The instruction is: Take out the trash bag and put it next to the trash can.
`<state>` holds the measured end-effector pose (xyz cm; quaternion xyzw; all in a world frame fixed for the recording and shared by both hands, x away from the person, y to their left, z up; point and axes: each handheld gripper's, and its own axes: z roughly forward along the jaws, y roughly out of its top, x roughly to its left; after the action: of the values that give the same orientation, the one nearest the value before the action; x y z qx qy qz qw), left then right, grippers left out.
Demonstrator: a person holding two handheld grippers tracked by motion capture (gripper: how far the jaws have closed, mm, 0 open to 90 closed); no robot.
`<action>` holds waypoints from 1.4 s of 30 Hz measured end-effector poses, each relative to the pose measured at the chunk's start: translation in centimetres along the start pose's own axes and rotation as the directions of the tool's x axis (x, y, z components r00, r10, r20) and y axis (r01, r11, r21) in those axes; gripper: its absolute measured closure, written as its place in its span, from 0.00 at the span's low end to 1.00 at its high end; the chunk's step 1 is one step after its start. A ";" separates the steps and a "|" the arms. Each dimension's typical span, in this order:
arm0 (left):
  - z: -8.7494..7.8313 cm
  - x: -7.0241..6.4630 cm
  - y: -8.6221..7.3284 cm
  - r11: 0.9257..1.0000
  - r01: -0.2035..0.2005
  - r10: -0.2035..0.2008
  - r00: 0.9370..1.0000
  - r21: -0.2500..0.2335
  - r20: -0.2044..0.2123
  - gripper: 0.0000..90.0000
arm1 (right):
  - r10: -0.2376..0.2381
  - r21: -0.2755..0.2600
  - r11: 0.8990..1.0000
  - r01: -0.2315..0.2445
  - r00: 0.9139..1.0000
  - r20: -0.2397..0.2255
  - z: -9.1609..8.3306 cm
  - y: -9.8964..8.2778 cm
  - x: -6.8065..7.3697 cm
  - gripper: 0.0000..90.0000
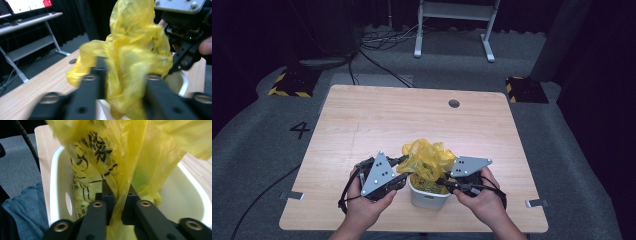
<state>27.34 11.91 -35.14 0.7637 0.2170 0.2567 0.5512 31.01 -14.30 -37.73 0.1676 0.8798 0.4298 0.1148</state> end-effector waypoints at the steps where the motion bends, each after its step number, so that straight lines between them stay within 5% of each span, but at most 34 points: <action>1: 0.0 0.1 -0.2 1.000 0.003 -0.003 1.000 0.009 0.000 0.55 | 0.003 -0.009 1.000 -0.003 1.000 -0.002 0.0 -0.1 0.0 0.96; 5: -0.5 0.6 -1.3 0.998 0.013 -0.013 1.000 0.069 0.005 0.33 | 0.003 -0.053 0.999 -0.004 1.000 -0.003 -0.6 -0.1 -0.1 0.97; 11: -2.4 1.2 -2.5 0.995 0.007 -0.007 1.000 0.104 0.004 0.26 | -0.021 -0.074 0.997 0.021 1.000 -0.001 -1.3 0.6 0.1 0.97; 21: -4.0 1.8 -3.6 0.989 0.003 0.001 1.000 0.150 -0.024 0.24 | -0.039 -0.126 0.991 0.038 0.999 -0.003 -2.9 2.0 -0.1 0.97; 42: -5.9 3.8 -7.0 0.969 0.109 -0.082 0.988 0.220 -0.128 0.23 | -0.064 -0.221 0.973 0.059 0.998 -0.016 -5.4 4.7 -0.7 0.96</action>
<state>26.16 20.64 -39.65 0.7937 0.3136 0.2482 0.4584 30.69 -15.76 -30.70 0.1214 0.8326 0.5230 0.1359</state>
